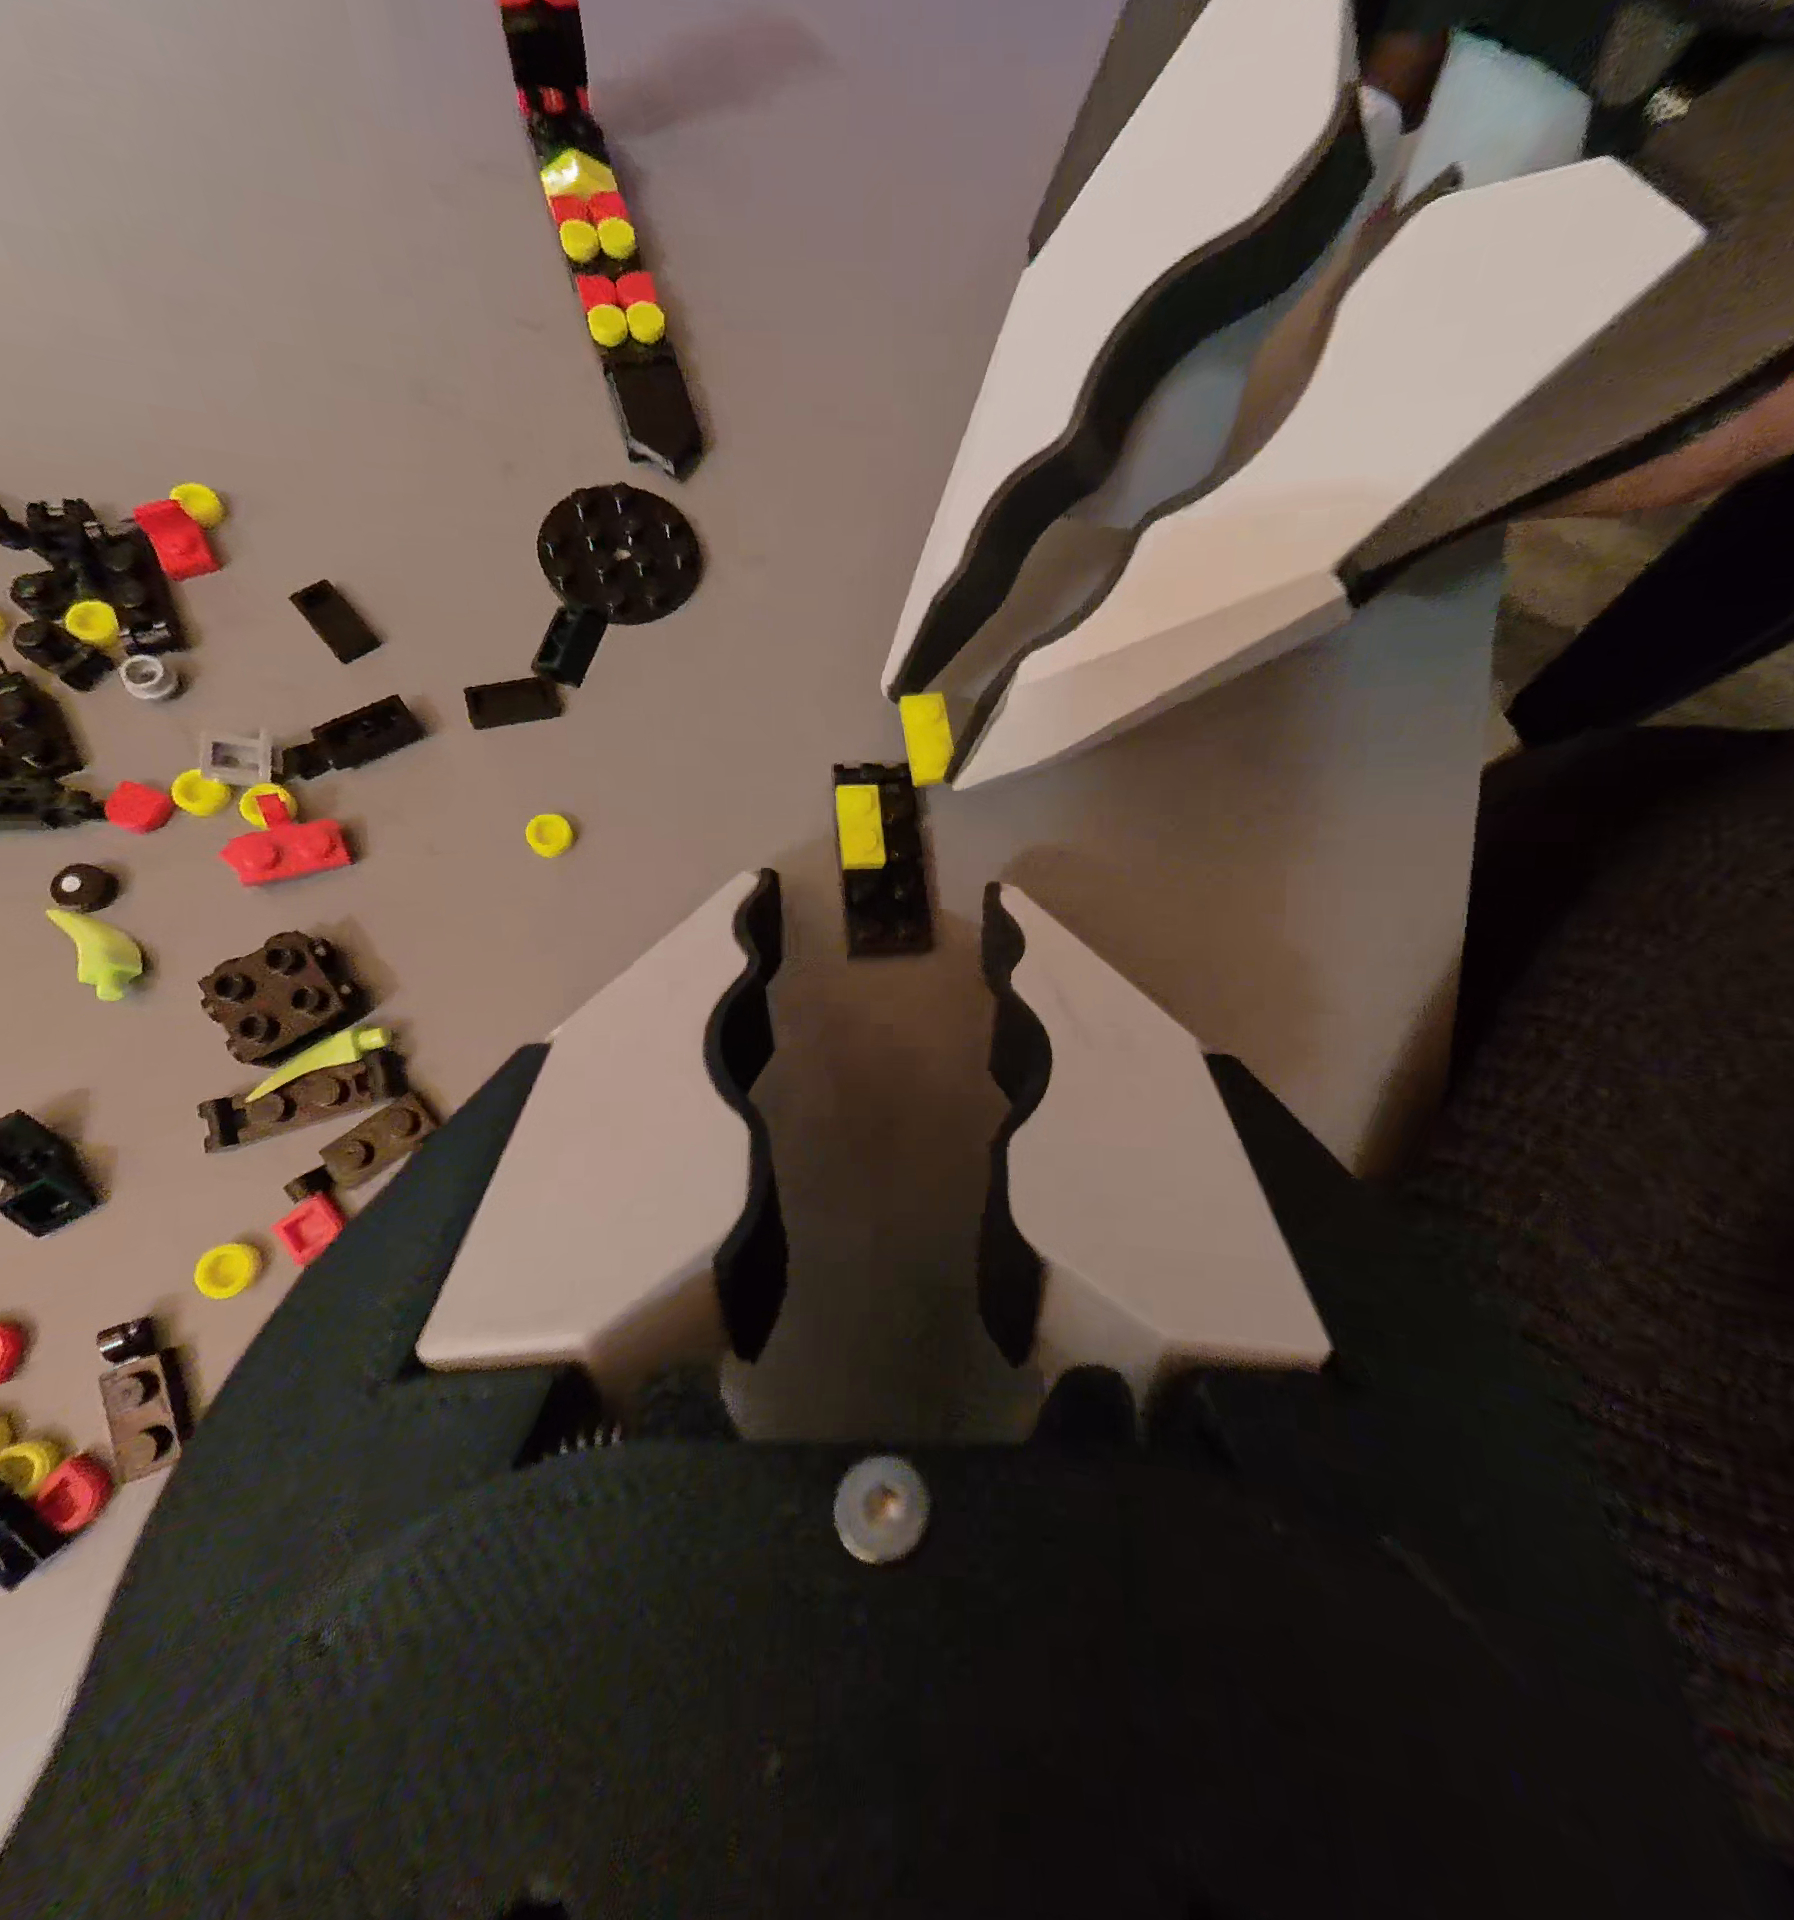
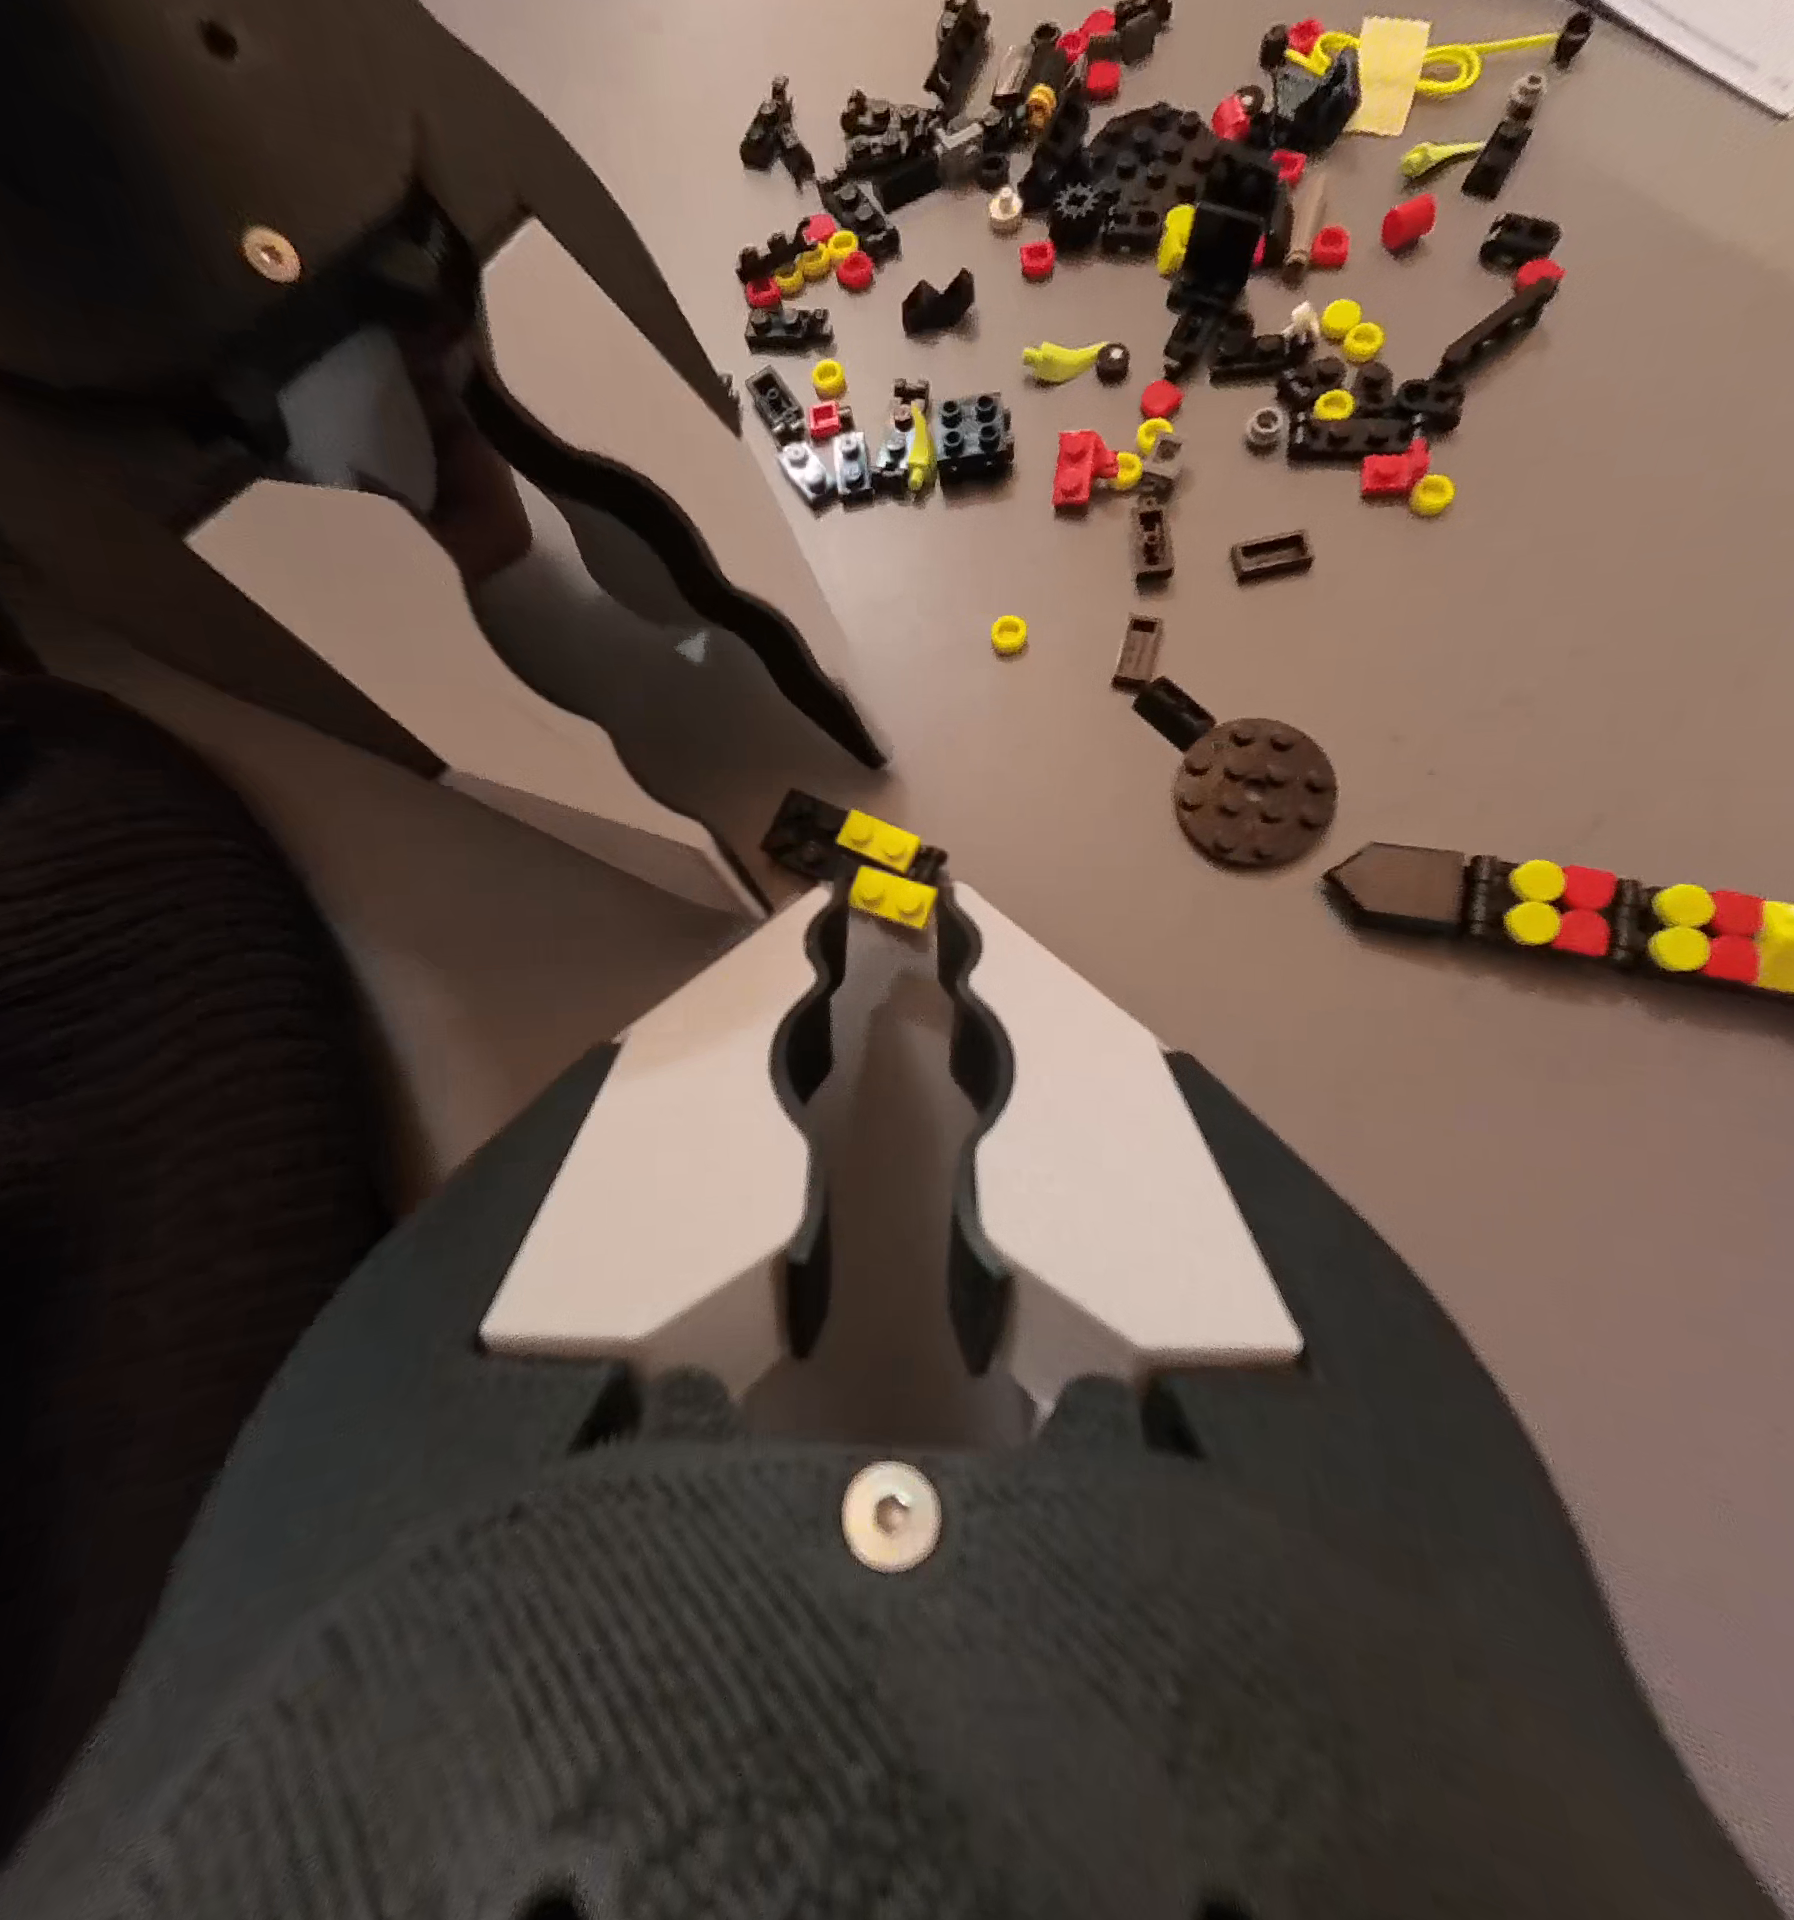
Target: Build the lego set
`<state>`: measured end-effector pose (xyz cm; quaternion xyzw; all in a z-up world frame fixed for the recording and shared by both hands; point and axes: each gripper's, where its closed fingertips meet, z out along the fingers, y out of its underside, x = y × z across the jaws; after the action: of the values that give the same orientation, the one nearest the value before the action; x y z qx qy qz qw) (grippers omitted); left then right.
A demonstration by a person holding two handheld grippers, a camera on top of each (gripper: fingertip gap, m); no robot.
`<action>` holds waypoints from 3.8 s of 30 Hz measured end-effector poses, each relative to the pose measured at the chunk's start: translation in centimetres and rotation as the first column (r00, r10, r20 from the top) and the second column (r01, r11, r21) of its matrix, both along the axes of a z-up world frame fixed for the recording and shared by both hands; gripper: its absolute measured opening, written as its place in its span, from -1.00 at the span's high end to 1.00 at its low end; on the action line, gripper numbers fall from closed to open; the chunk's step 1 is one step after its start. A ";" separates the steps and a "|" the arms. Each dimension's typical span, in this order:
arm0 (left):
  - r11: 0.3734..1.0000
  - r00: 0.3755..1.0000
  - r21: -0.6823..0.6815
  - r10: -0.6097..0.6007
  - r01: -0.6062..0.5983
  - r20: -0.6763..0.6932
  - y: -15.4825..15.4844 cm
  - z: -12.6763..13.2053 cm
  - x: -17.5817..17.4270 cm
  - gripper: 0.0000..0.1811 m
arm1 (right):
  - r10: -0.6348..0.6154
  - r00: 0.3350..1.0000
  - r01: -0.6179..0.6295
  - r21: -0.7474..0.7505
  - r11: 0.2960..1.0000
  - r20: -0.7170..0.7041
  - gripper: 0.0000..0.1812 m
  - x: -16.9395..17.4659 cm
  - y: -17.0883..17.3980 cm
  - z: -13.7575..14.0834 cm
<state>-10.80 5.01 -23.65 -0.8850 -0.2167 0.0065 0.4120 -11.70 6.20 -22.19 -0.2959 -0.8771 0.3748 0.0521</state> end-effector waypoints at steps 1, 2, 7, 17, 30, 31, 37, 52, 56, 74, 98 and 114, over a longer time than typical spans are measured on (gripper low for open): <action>1.000 1.000 -0.008 0.003 -0.003 0.002 0.0 -0.1 -0.1 0.63 | -0.006 1.000 0.006 0.000 1.000 -0.003 0.83 0.1 -0.2 -0.1; 1.000 1.000 -0.010 0.007 -0.007 0.007 0.0 -0.2 -0.1 0.66 | -0.004 1.000 0.004 0.002 1.000 -0.005 0.83 0.3 -0.4 -0.3; 1.000 0.998 0.002 0.028 -0.028 0.048 -0.2 -0.3 -0.3 0.79 | 0.009 1.000 -0.009 0.002 1.000 0.006 0.83 0.3 -1.1 -0.8; 1.000 0.998 0.008 0.009 -0.010 0.070 -0.1 -0.3 0.0 0.85 | -0.006 1.000 0.006 0.006 1.000 0.005 0.83 -0.1 -1.1 -0.9; 1.000 0.996 0.018 -0.005 0.003 0.087 -0.2 -0.3 0.5 0.83 | 0.016 1.000 -0.017 0.004 1.000 0.007 0.83 0.1 -1.0 -0.6; 1.000 0.996 0.018 -0.005 0.003 0.087 -0.2 -0.3 0.5 0.83 | 0.019 1.000 -0.019 0.004 1.000 0.010 0.83 0.1 -1.0 -0.7; 1.000 0.997 0.014 -0.004 0.003 0.080 -0.2 -0.3 0.5 0.83 | 0.029 1.000 -0.029 0.016 0.999 0.002 0.83 0.1 -1.1 -0.8; 1.000 0.997 0.011 -0.004 0.003 0.080 -0.2 -0.3 0.4 0.84 | 0.045 0.999 -0.045 0.036 0.998 -0.024 0.78 0.0 -1.0 -1.0; 1.000 0.997 0.010 -0.004 0.003 0.079 -0.2 -0.3 0.4 0.84 | 0.045 0.999 -0.044 0.012 0.999 -0.025 0.76 -0.5 0.1 0.1; 1.000 0.997 0.007 -0.012 0.011 0.071 -0.5 -0.3 0.3 0.82 | 0.148 0.989 -0.144 0.174 0.974 -0.012 0.72 1.2 1.5 -0.6; 0.999 0.991 0.036 -0.028 0.024 0.129 -0.3 -0.3 1.0 0.84 | -0.079 0.994 0.083 0.053 0.995 -0.068 0.85 2.3 0.4 -1.5; 0.999 0.993 0.028 -0.035 0.032 0.117 -0.6 -0.3 1.2 0.84 | -0.051 0.998 0.054 0.071 0.996 -0.047 0.76 2.9 0.4 -1.8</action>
<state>-9.62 4.43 -23.96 -0.8819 -0.2255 -0.0552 0.4103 -8.81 6.60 -24.01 -0.3084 -0.8805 0.3479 0.0922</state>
